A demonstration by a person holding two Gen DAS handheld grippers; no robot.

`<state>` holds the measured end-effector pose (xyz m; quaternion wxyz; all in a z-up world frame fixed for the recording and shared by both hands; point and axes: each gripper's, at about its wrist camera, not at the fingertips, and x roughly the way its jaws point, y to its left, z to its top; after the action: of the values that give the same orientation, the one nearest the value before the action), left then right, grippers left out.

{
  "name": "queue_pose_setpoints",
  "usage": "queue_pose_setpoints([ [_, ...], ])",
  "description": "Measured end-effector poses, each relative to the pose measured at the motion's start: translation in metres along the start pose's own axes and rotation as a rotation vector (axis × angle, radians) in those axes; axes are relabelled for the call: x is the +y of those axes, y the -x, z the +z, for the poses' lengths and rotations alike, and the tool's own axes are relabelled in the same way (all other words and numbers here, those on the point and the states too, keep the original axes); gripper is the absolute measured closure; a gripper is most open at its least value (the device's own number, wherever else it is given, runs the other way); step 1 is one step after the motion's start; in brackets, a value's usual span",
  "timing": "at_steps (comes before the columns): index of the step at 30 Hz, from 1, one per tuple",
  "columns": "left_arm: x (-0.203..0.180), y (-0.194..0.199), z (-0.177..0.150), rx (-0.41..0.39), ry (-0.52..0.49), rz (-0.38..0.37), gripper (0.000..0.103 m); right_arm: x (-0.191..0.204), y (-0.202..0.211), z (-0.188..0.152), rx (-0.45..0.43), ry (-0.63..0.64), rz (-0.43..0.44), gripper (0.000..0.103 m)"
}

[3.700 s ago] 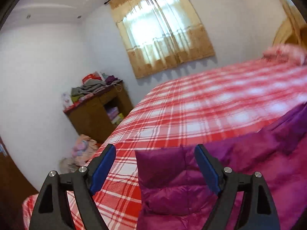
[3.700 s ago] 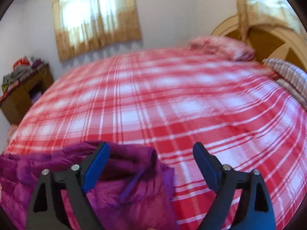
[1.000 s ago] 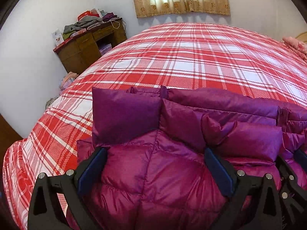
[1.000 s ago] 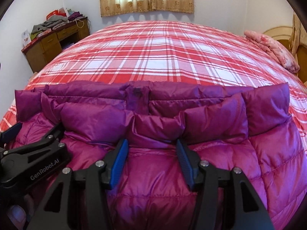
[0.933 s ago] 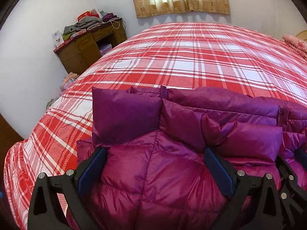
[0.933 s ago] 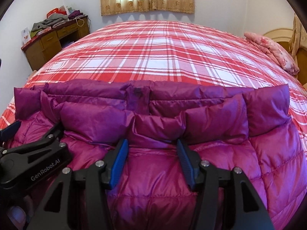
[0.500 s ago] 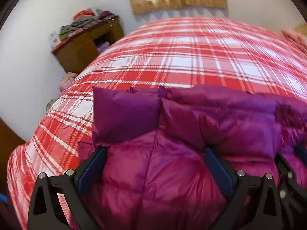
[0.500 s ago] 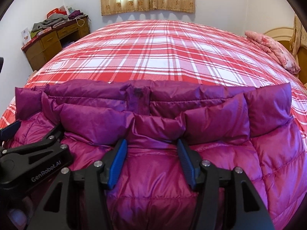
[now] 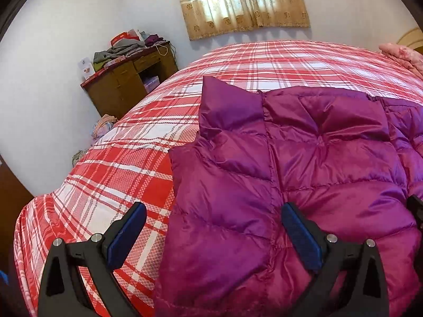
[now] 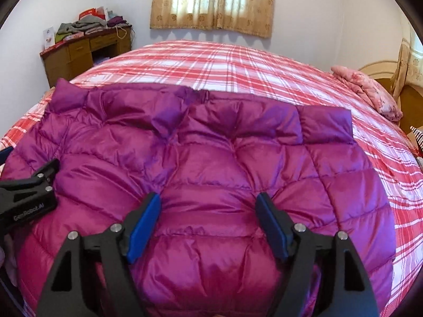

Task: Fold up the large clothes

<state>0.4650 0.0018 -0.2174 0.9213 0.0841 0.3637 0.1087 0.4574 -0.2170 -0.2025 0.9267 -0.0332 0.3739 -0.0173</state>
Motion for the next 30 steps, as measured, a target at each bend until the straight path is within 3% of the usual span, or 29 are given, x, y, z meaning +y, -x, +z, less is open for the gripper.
queue_pose_setpoints([
  [10, 0.013, -0.007, 0.002, 0.07, 0.076, -0.076, 0.001, 0.003, -0.004, -0.003, 0.022, 0.012, -0.023, 0.024],
  [12, 0.038, 0.011, -0.003, 0.082, 0.205, -0.094, 0.001, 0.0, 0.004, -0.003, 0.018, 0.007, -0.006, 0.024],
  [14, 0.062, 0.039, -0.018, 0.019, 0.294, -0.144, 0.001, 0.0, 0.023, -0.007, -0.009, -0.003, 0.003, 0.024],
  [17, 0.075, 0.048, -0.042, 0.047, 0.321, -0.148, 0.001, 0.004, 0.058, -0.028, -0.06, 0.002, 0.003, 0.022],
  [20, 0.071, 0.035, -0.058, 0.088, 0.332, -0.178, 0.001, 0.015, 0.065, -0.044, -0.069, 0.036, -0.019, 0.022],
  [30, 0.069, 0.031, -0.062, 0.086, 0.362, -0.219, 0.001, 0.005, 0.066, -0.047, -0.106, 0.023, -0.052, 0.021],
])
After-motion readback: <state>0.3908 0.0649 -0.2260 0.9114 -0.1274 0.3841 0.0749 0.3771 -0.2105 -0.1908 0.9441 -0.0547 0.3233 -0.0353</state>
